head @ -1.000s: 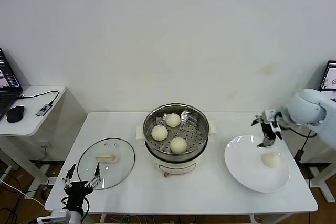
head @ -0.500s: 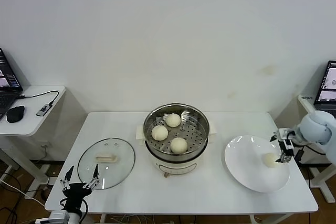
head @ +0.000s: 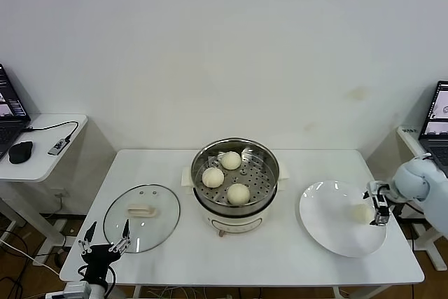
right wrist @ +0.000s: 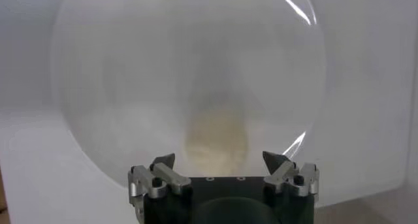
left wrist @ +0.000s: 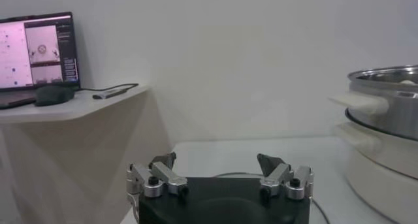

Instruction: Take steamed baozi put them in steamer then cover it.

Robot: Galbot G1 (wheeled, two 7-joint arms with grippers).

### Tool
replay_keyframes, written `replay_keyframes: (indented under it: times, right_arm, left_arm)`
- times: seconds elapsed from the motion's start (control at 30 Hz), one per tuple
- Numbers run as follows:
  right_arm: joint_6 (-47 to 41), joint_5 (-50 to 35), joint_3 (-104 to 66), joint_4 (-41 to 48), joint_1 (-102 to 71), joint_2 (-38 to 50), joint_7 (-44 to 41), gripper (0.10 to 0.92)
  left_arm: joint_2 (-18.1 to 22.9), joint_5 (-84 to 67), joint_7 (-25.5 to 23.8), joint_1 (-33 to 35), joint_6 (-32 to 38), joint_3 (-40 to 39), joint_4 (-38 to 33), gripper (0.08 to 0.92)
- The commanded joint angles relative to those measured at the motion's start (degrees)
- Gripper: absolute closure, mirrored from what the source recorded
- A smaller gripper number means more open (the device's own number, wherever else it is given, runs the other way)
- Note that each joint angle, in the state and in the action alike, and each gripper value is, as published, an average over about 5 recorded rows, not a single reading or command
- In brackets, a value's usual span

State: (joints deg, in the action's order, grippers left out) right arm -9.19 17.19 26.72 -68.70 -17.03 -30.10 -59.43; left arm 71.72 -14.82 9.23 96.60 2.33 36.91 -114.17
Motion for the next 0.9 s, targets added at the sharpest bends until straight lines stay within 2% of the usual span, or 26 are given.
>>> replay_keyframes:
  times: [0.03,0.23,0.33,0.9]
  right_arm:
    - [-0.5,1.6,-1.5,3.4,-1.7,-3.4,0.8,0.203]
    - [-2.1,1.8,-1.3,3.4,-1.5,-4.1,1.0,0.207]
    - [-2.5,2.3,-1.3,3.4,-1.5,-4.1,0.7,0.233]
    - [-3.2,0.0,0.2,0.1,1.2,-1.2,-1.1,0.483]
  left_arm:
    - [0.0,0.0,0.0,-0.1,0.0,-0.1,0.0,0.177]
    - [0.0,0.2,0.0,-0.1,0.0,0.0,0.2,0.177]
    - [0.0,0.2,0.0,-0.1,0.0,0.0,0.3,0.177]
    - [0.1,0.1,0.0,-0.2,0.0,0.0,0.3,0.177]
